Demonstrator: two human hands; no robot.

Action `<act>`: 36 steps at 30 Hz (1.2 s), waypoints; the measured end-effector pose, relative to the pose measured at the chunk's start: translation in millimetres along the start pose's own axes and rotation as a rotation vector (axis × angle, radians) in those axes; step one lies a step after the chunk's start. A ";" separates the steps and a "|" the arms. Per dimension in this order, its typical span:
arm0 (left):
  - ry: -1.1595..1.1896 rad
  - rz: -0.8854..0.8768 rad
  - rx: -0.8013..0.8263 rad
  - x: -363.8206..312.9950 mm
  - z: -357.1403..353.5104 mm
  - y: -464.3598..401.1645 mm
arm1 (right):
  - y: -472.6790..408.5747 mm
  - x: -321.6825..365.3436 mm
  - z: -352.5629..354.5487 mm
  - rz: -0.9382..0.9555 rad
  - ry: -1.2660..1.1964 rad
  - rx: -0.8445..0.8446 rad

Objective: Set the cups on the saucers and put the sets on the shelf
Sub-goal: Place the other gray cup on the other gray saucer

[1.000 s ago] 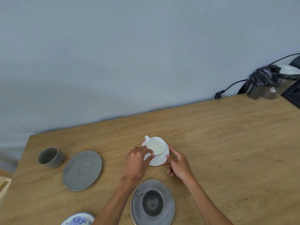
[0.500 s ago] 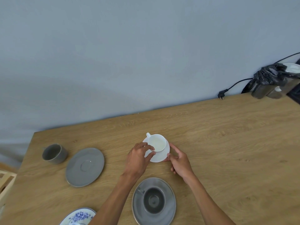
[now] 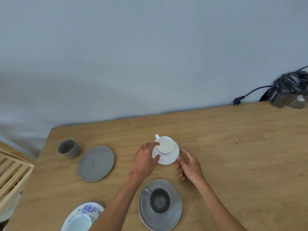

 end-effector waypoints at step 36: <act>-0.046 0.302 -0.434 211.4 231.1 87.8 | 50.3 106.2 -243.7 0.274 0.613 0.048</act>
Point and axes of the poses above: each hand's wrist, its own y-axis away from the middle knuckle, its own z-axis out of the back of the hand, x = y × z, the point moved 2 cm from there along -y, towards the middle knuckle, and after that the axes turned 13 degrees about y, right-handed, at the moved point
